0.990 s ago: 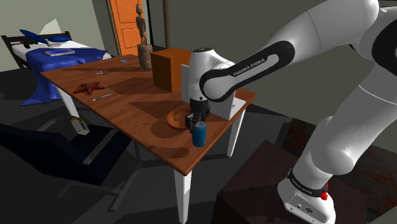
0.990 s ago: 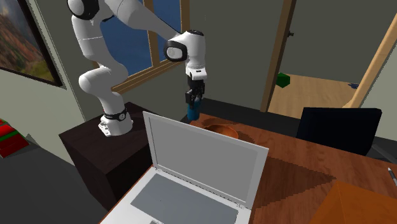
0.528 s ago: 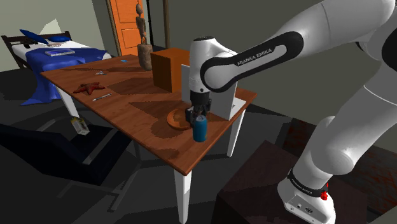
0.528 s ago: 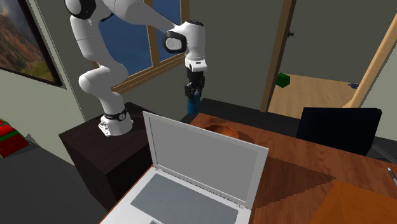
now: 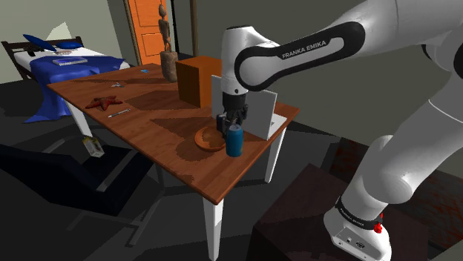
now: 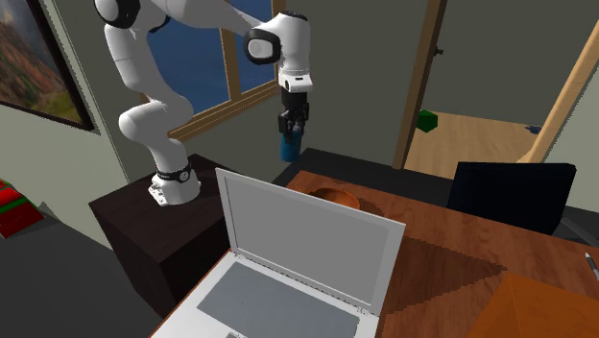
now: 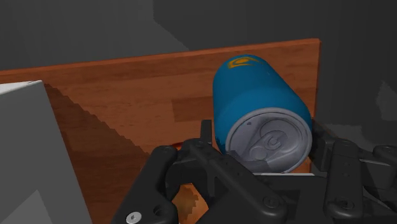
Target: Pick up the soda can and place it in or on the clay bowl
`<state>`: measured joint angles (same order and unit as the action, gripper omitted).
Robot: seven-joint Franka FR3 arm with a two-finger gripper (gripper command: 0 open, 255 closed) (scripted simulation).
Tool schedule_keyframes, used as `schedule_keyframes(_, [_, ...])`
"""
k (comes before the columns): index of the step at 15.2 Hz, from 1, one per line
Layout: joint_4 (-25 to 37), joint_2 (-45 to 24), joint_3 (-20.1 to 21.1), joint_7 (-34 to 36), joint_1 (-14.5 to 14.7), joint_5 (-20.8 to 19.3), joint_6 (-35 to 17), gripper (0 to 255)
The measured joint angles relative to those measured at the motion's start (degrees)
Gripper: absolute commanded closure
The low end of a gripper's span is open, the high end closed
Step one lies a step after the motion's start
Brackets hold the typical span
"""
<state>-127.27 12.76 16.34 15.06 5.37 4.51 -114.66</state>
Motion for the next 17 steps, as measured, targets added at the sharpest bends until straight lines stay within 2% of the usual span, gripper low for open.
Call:
schedule_keyframes(4, [2.1,0.7,-0.1,0.1,0.0,0.1,2.9,255])
schedule_keyframes(7, [6.7,-3.0,-0.9,-1.0,-1.0,-1.2,3.8,255])
schedule_keyframes(17, [31.9,-21.9,-3.7,-5.1,-3.9,-6.0,10.9,255])
